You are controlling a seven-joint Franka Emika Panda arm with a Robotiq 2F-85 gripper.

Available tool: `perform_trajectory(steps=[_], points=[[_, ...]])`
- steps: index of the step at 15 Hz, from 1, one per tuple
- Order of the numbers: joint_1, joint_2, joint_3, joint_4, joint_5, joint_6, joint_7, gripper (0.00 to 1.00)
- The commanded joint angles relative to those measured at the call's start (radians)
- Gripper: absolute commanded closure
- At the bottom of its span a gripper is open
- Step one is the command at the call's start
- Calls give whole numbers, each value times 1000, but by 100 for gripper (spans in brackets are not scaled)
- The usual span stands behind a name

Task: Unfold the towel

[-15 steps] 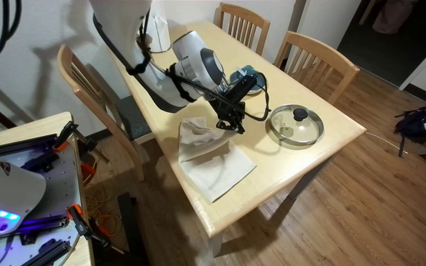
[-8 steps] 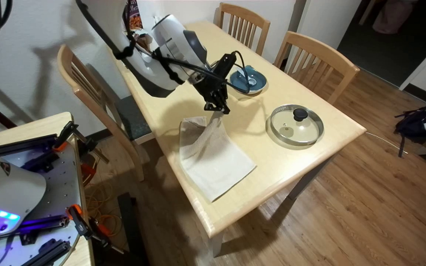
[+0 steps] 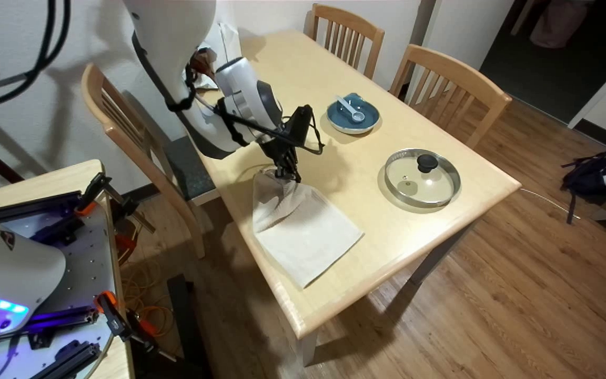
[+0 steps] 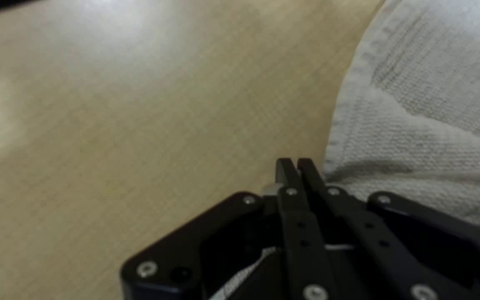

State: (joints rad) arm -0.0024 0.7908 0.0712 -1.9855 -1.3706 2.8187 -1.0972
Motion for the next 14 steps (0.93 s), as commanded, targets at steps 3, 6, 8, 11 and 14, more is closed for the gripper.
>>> perform_trajectory(steps=[3,6,8,11,14], points=[[-25,23,27,28,127,-58,-225,54],[-14,-19,17,19,142,-89,-220,36],[-25,-49,30,9,155,-89,-235,23],[-74,-110,101,-31,269,-114,-386,4],[-183,-146,257,-67,418,-202,-608,0]])
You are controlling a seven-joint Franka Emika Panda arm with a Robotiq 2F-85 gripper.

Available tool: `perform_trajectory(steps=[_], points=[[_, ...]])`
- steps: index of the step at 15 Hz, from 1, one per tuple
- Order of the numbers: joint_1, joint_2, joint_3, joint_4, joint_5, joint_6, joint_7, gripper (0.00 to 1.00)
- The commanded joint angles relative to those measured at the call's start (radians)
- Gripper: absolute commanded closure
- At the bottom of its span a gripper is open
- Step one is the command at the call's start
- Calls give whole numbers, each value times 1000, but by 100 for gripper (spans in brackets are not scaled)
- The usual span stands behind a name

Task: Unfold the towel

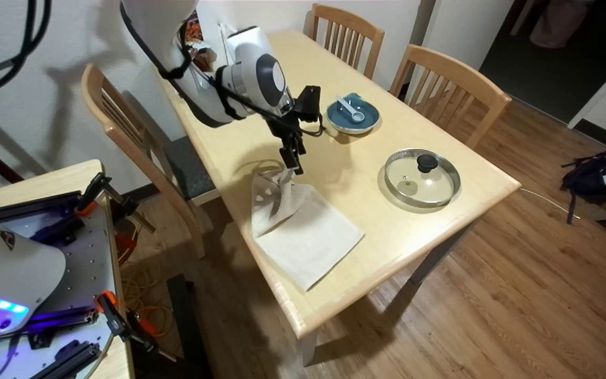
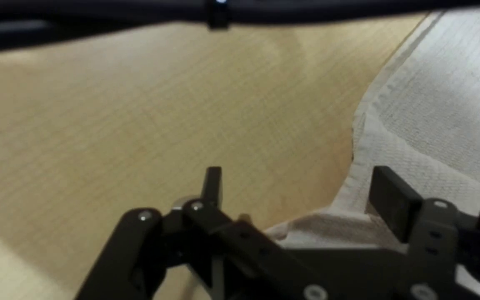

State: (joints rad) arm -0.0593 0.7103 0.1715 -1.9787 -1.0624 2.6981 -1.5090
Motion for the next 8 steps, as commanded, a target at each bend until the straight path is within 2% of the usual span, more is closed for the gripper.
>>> perform_trajectory(steps=[1,3,4,5,8], points=[[-154,-71,200,-75,148,-116,-269,0],[-196,-79,271,-70,240,-199,-409,0],[-122,-101,199,-60,319,-203,-467,0],[-71,-73,145,-44,290,-146,-384,0],[-57,-91,133,-44,348,-163,-459,0]])
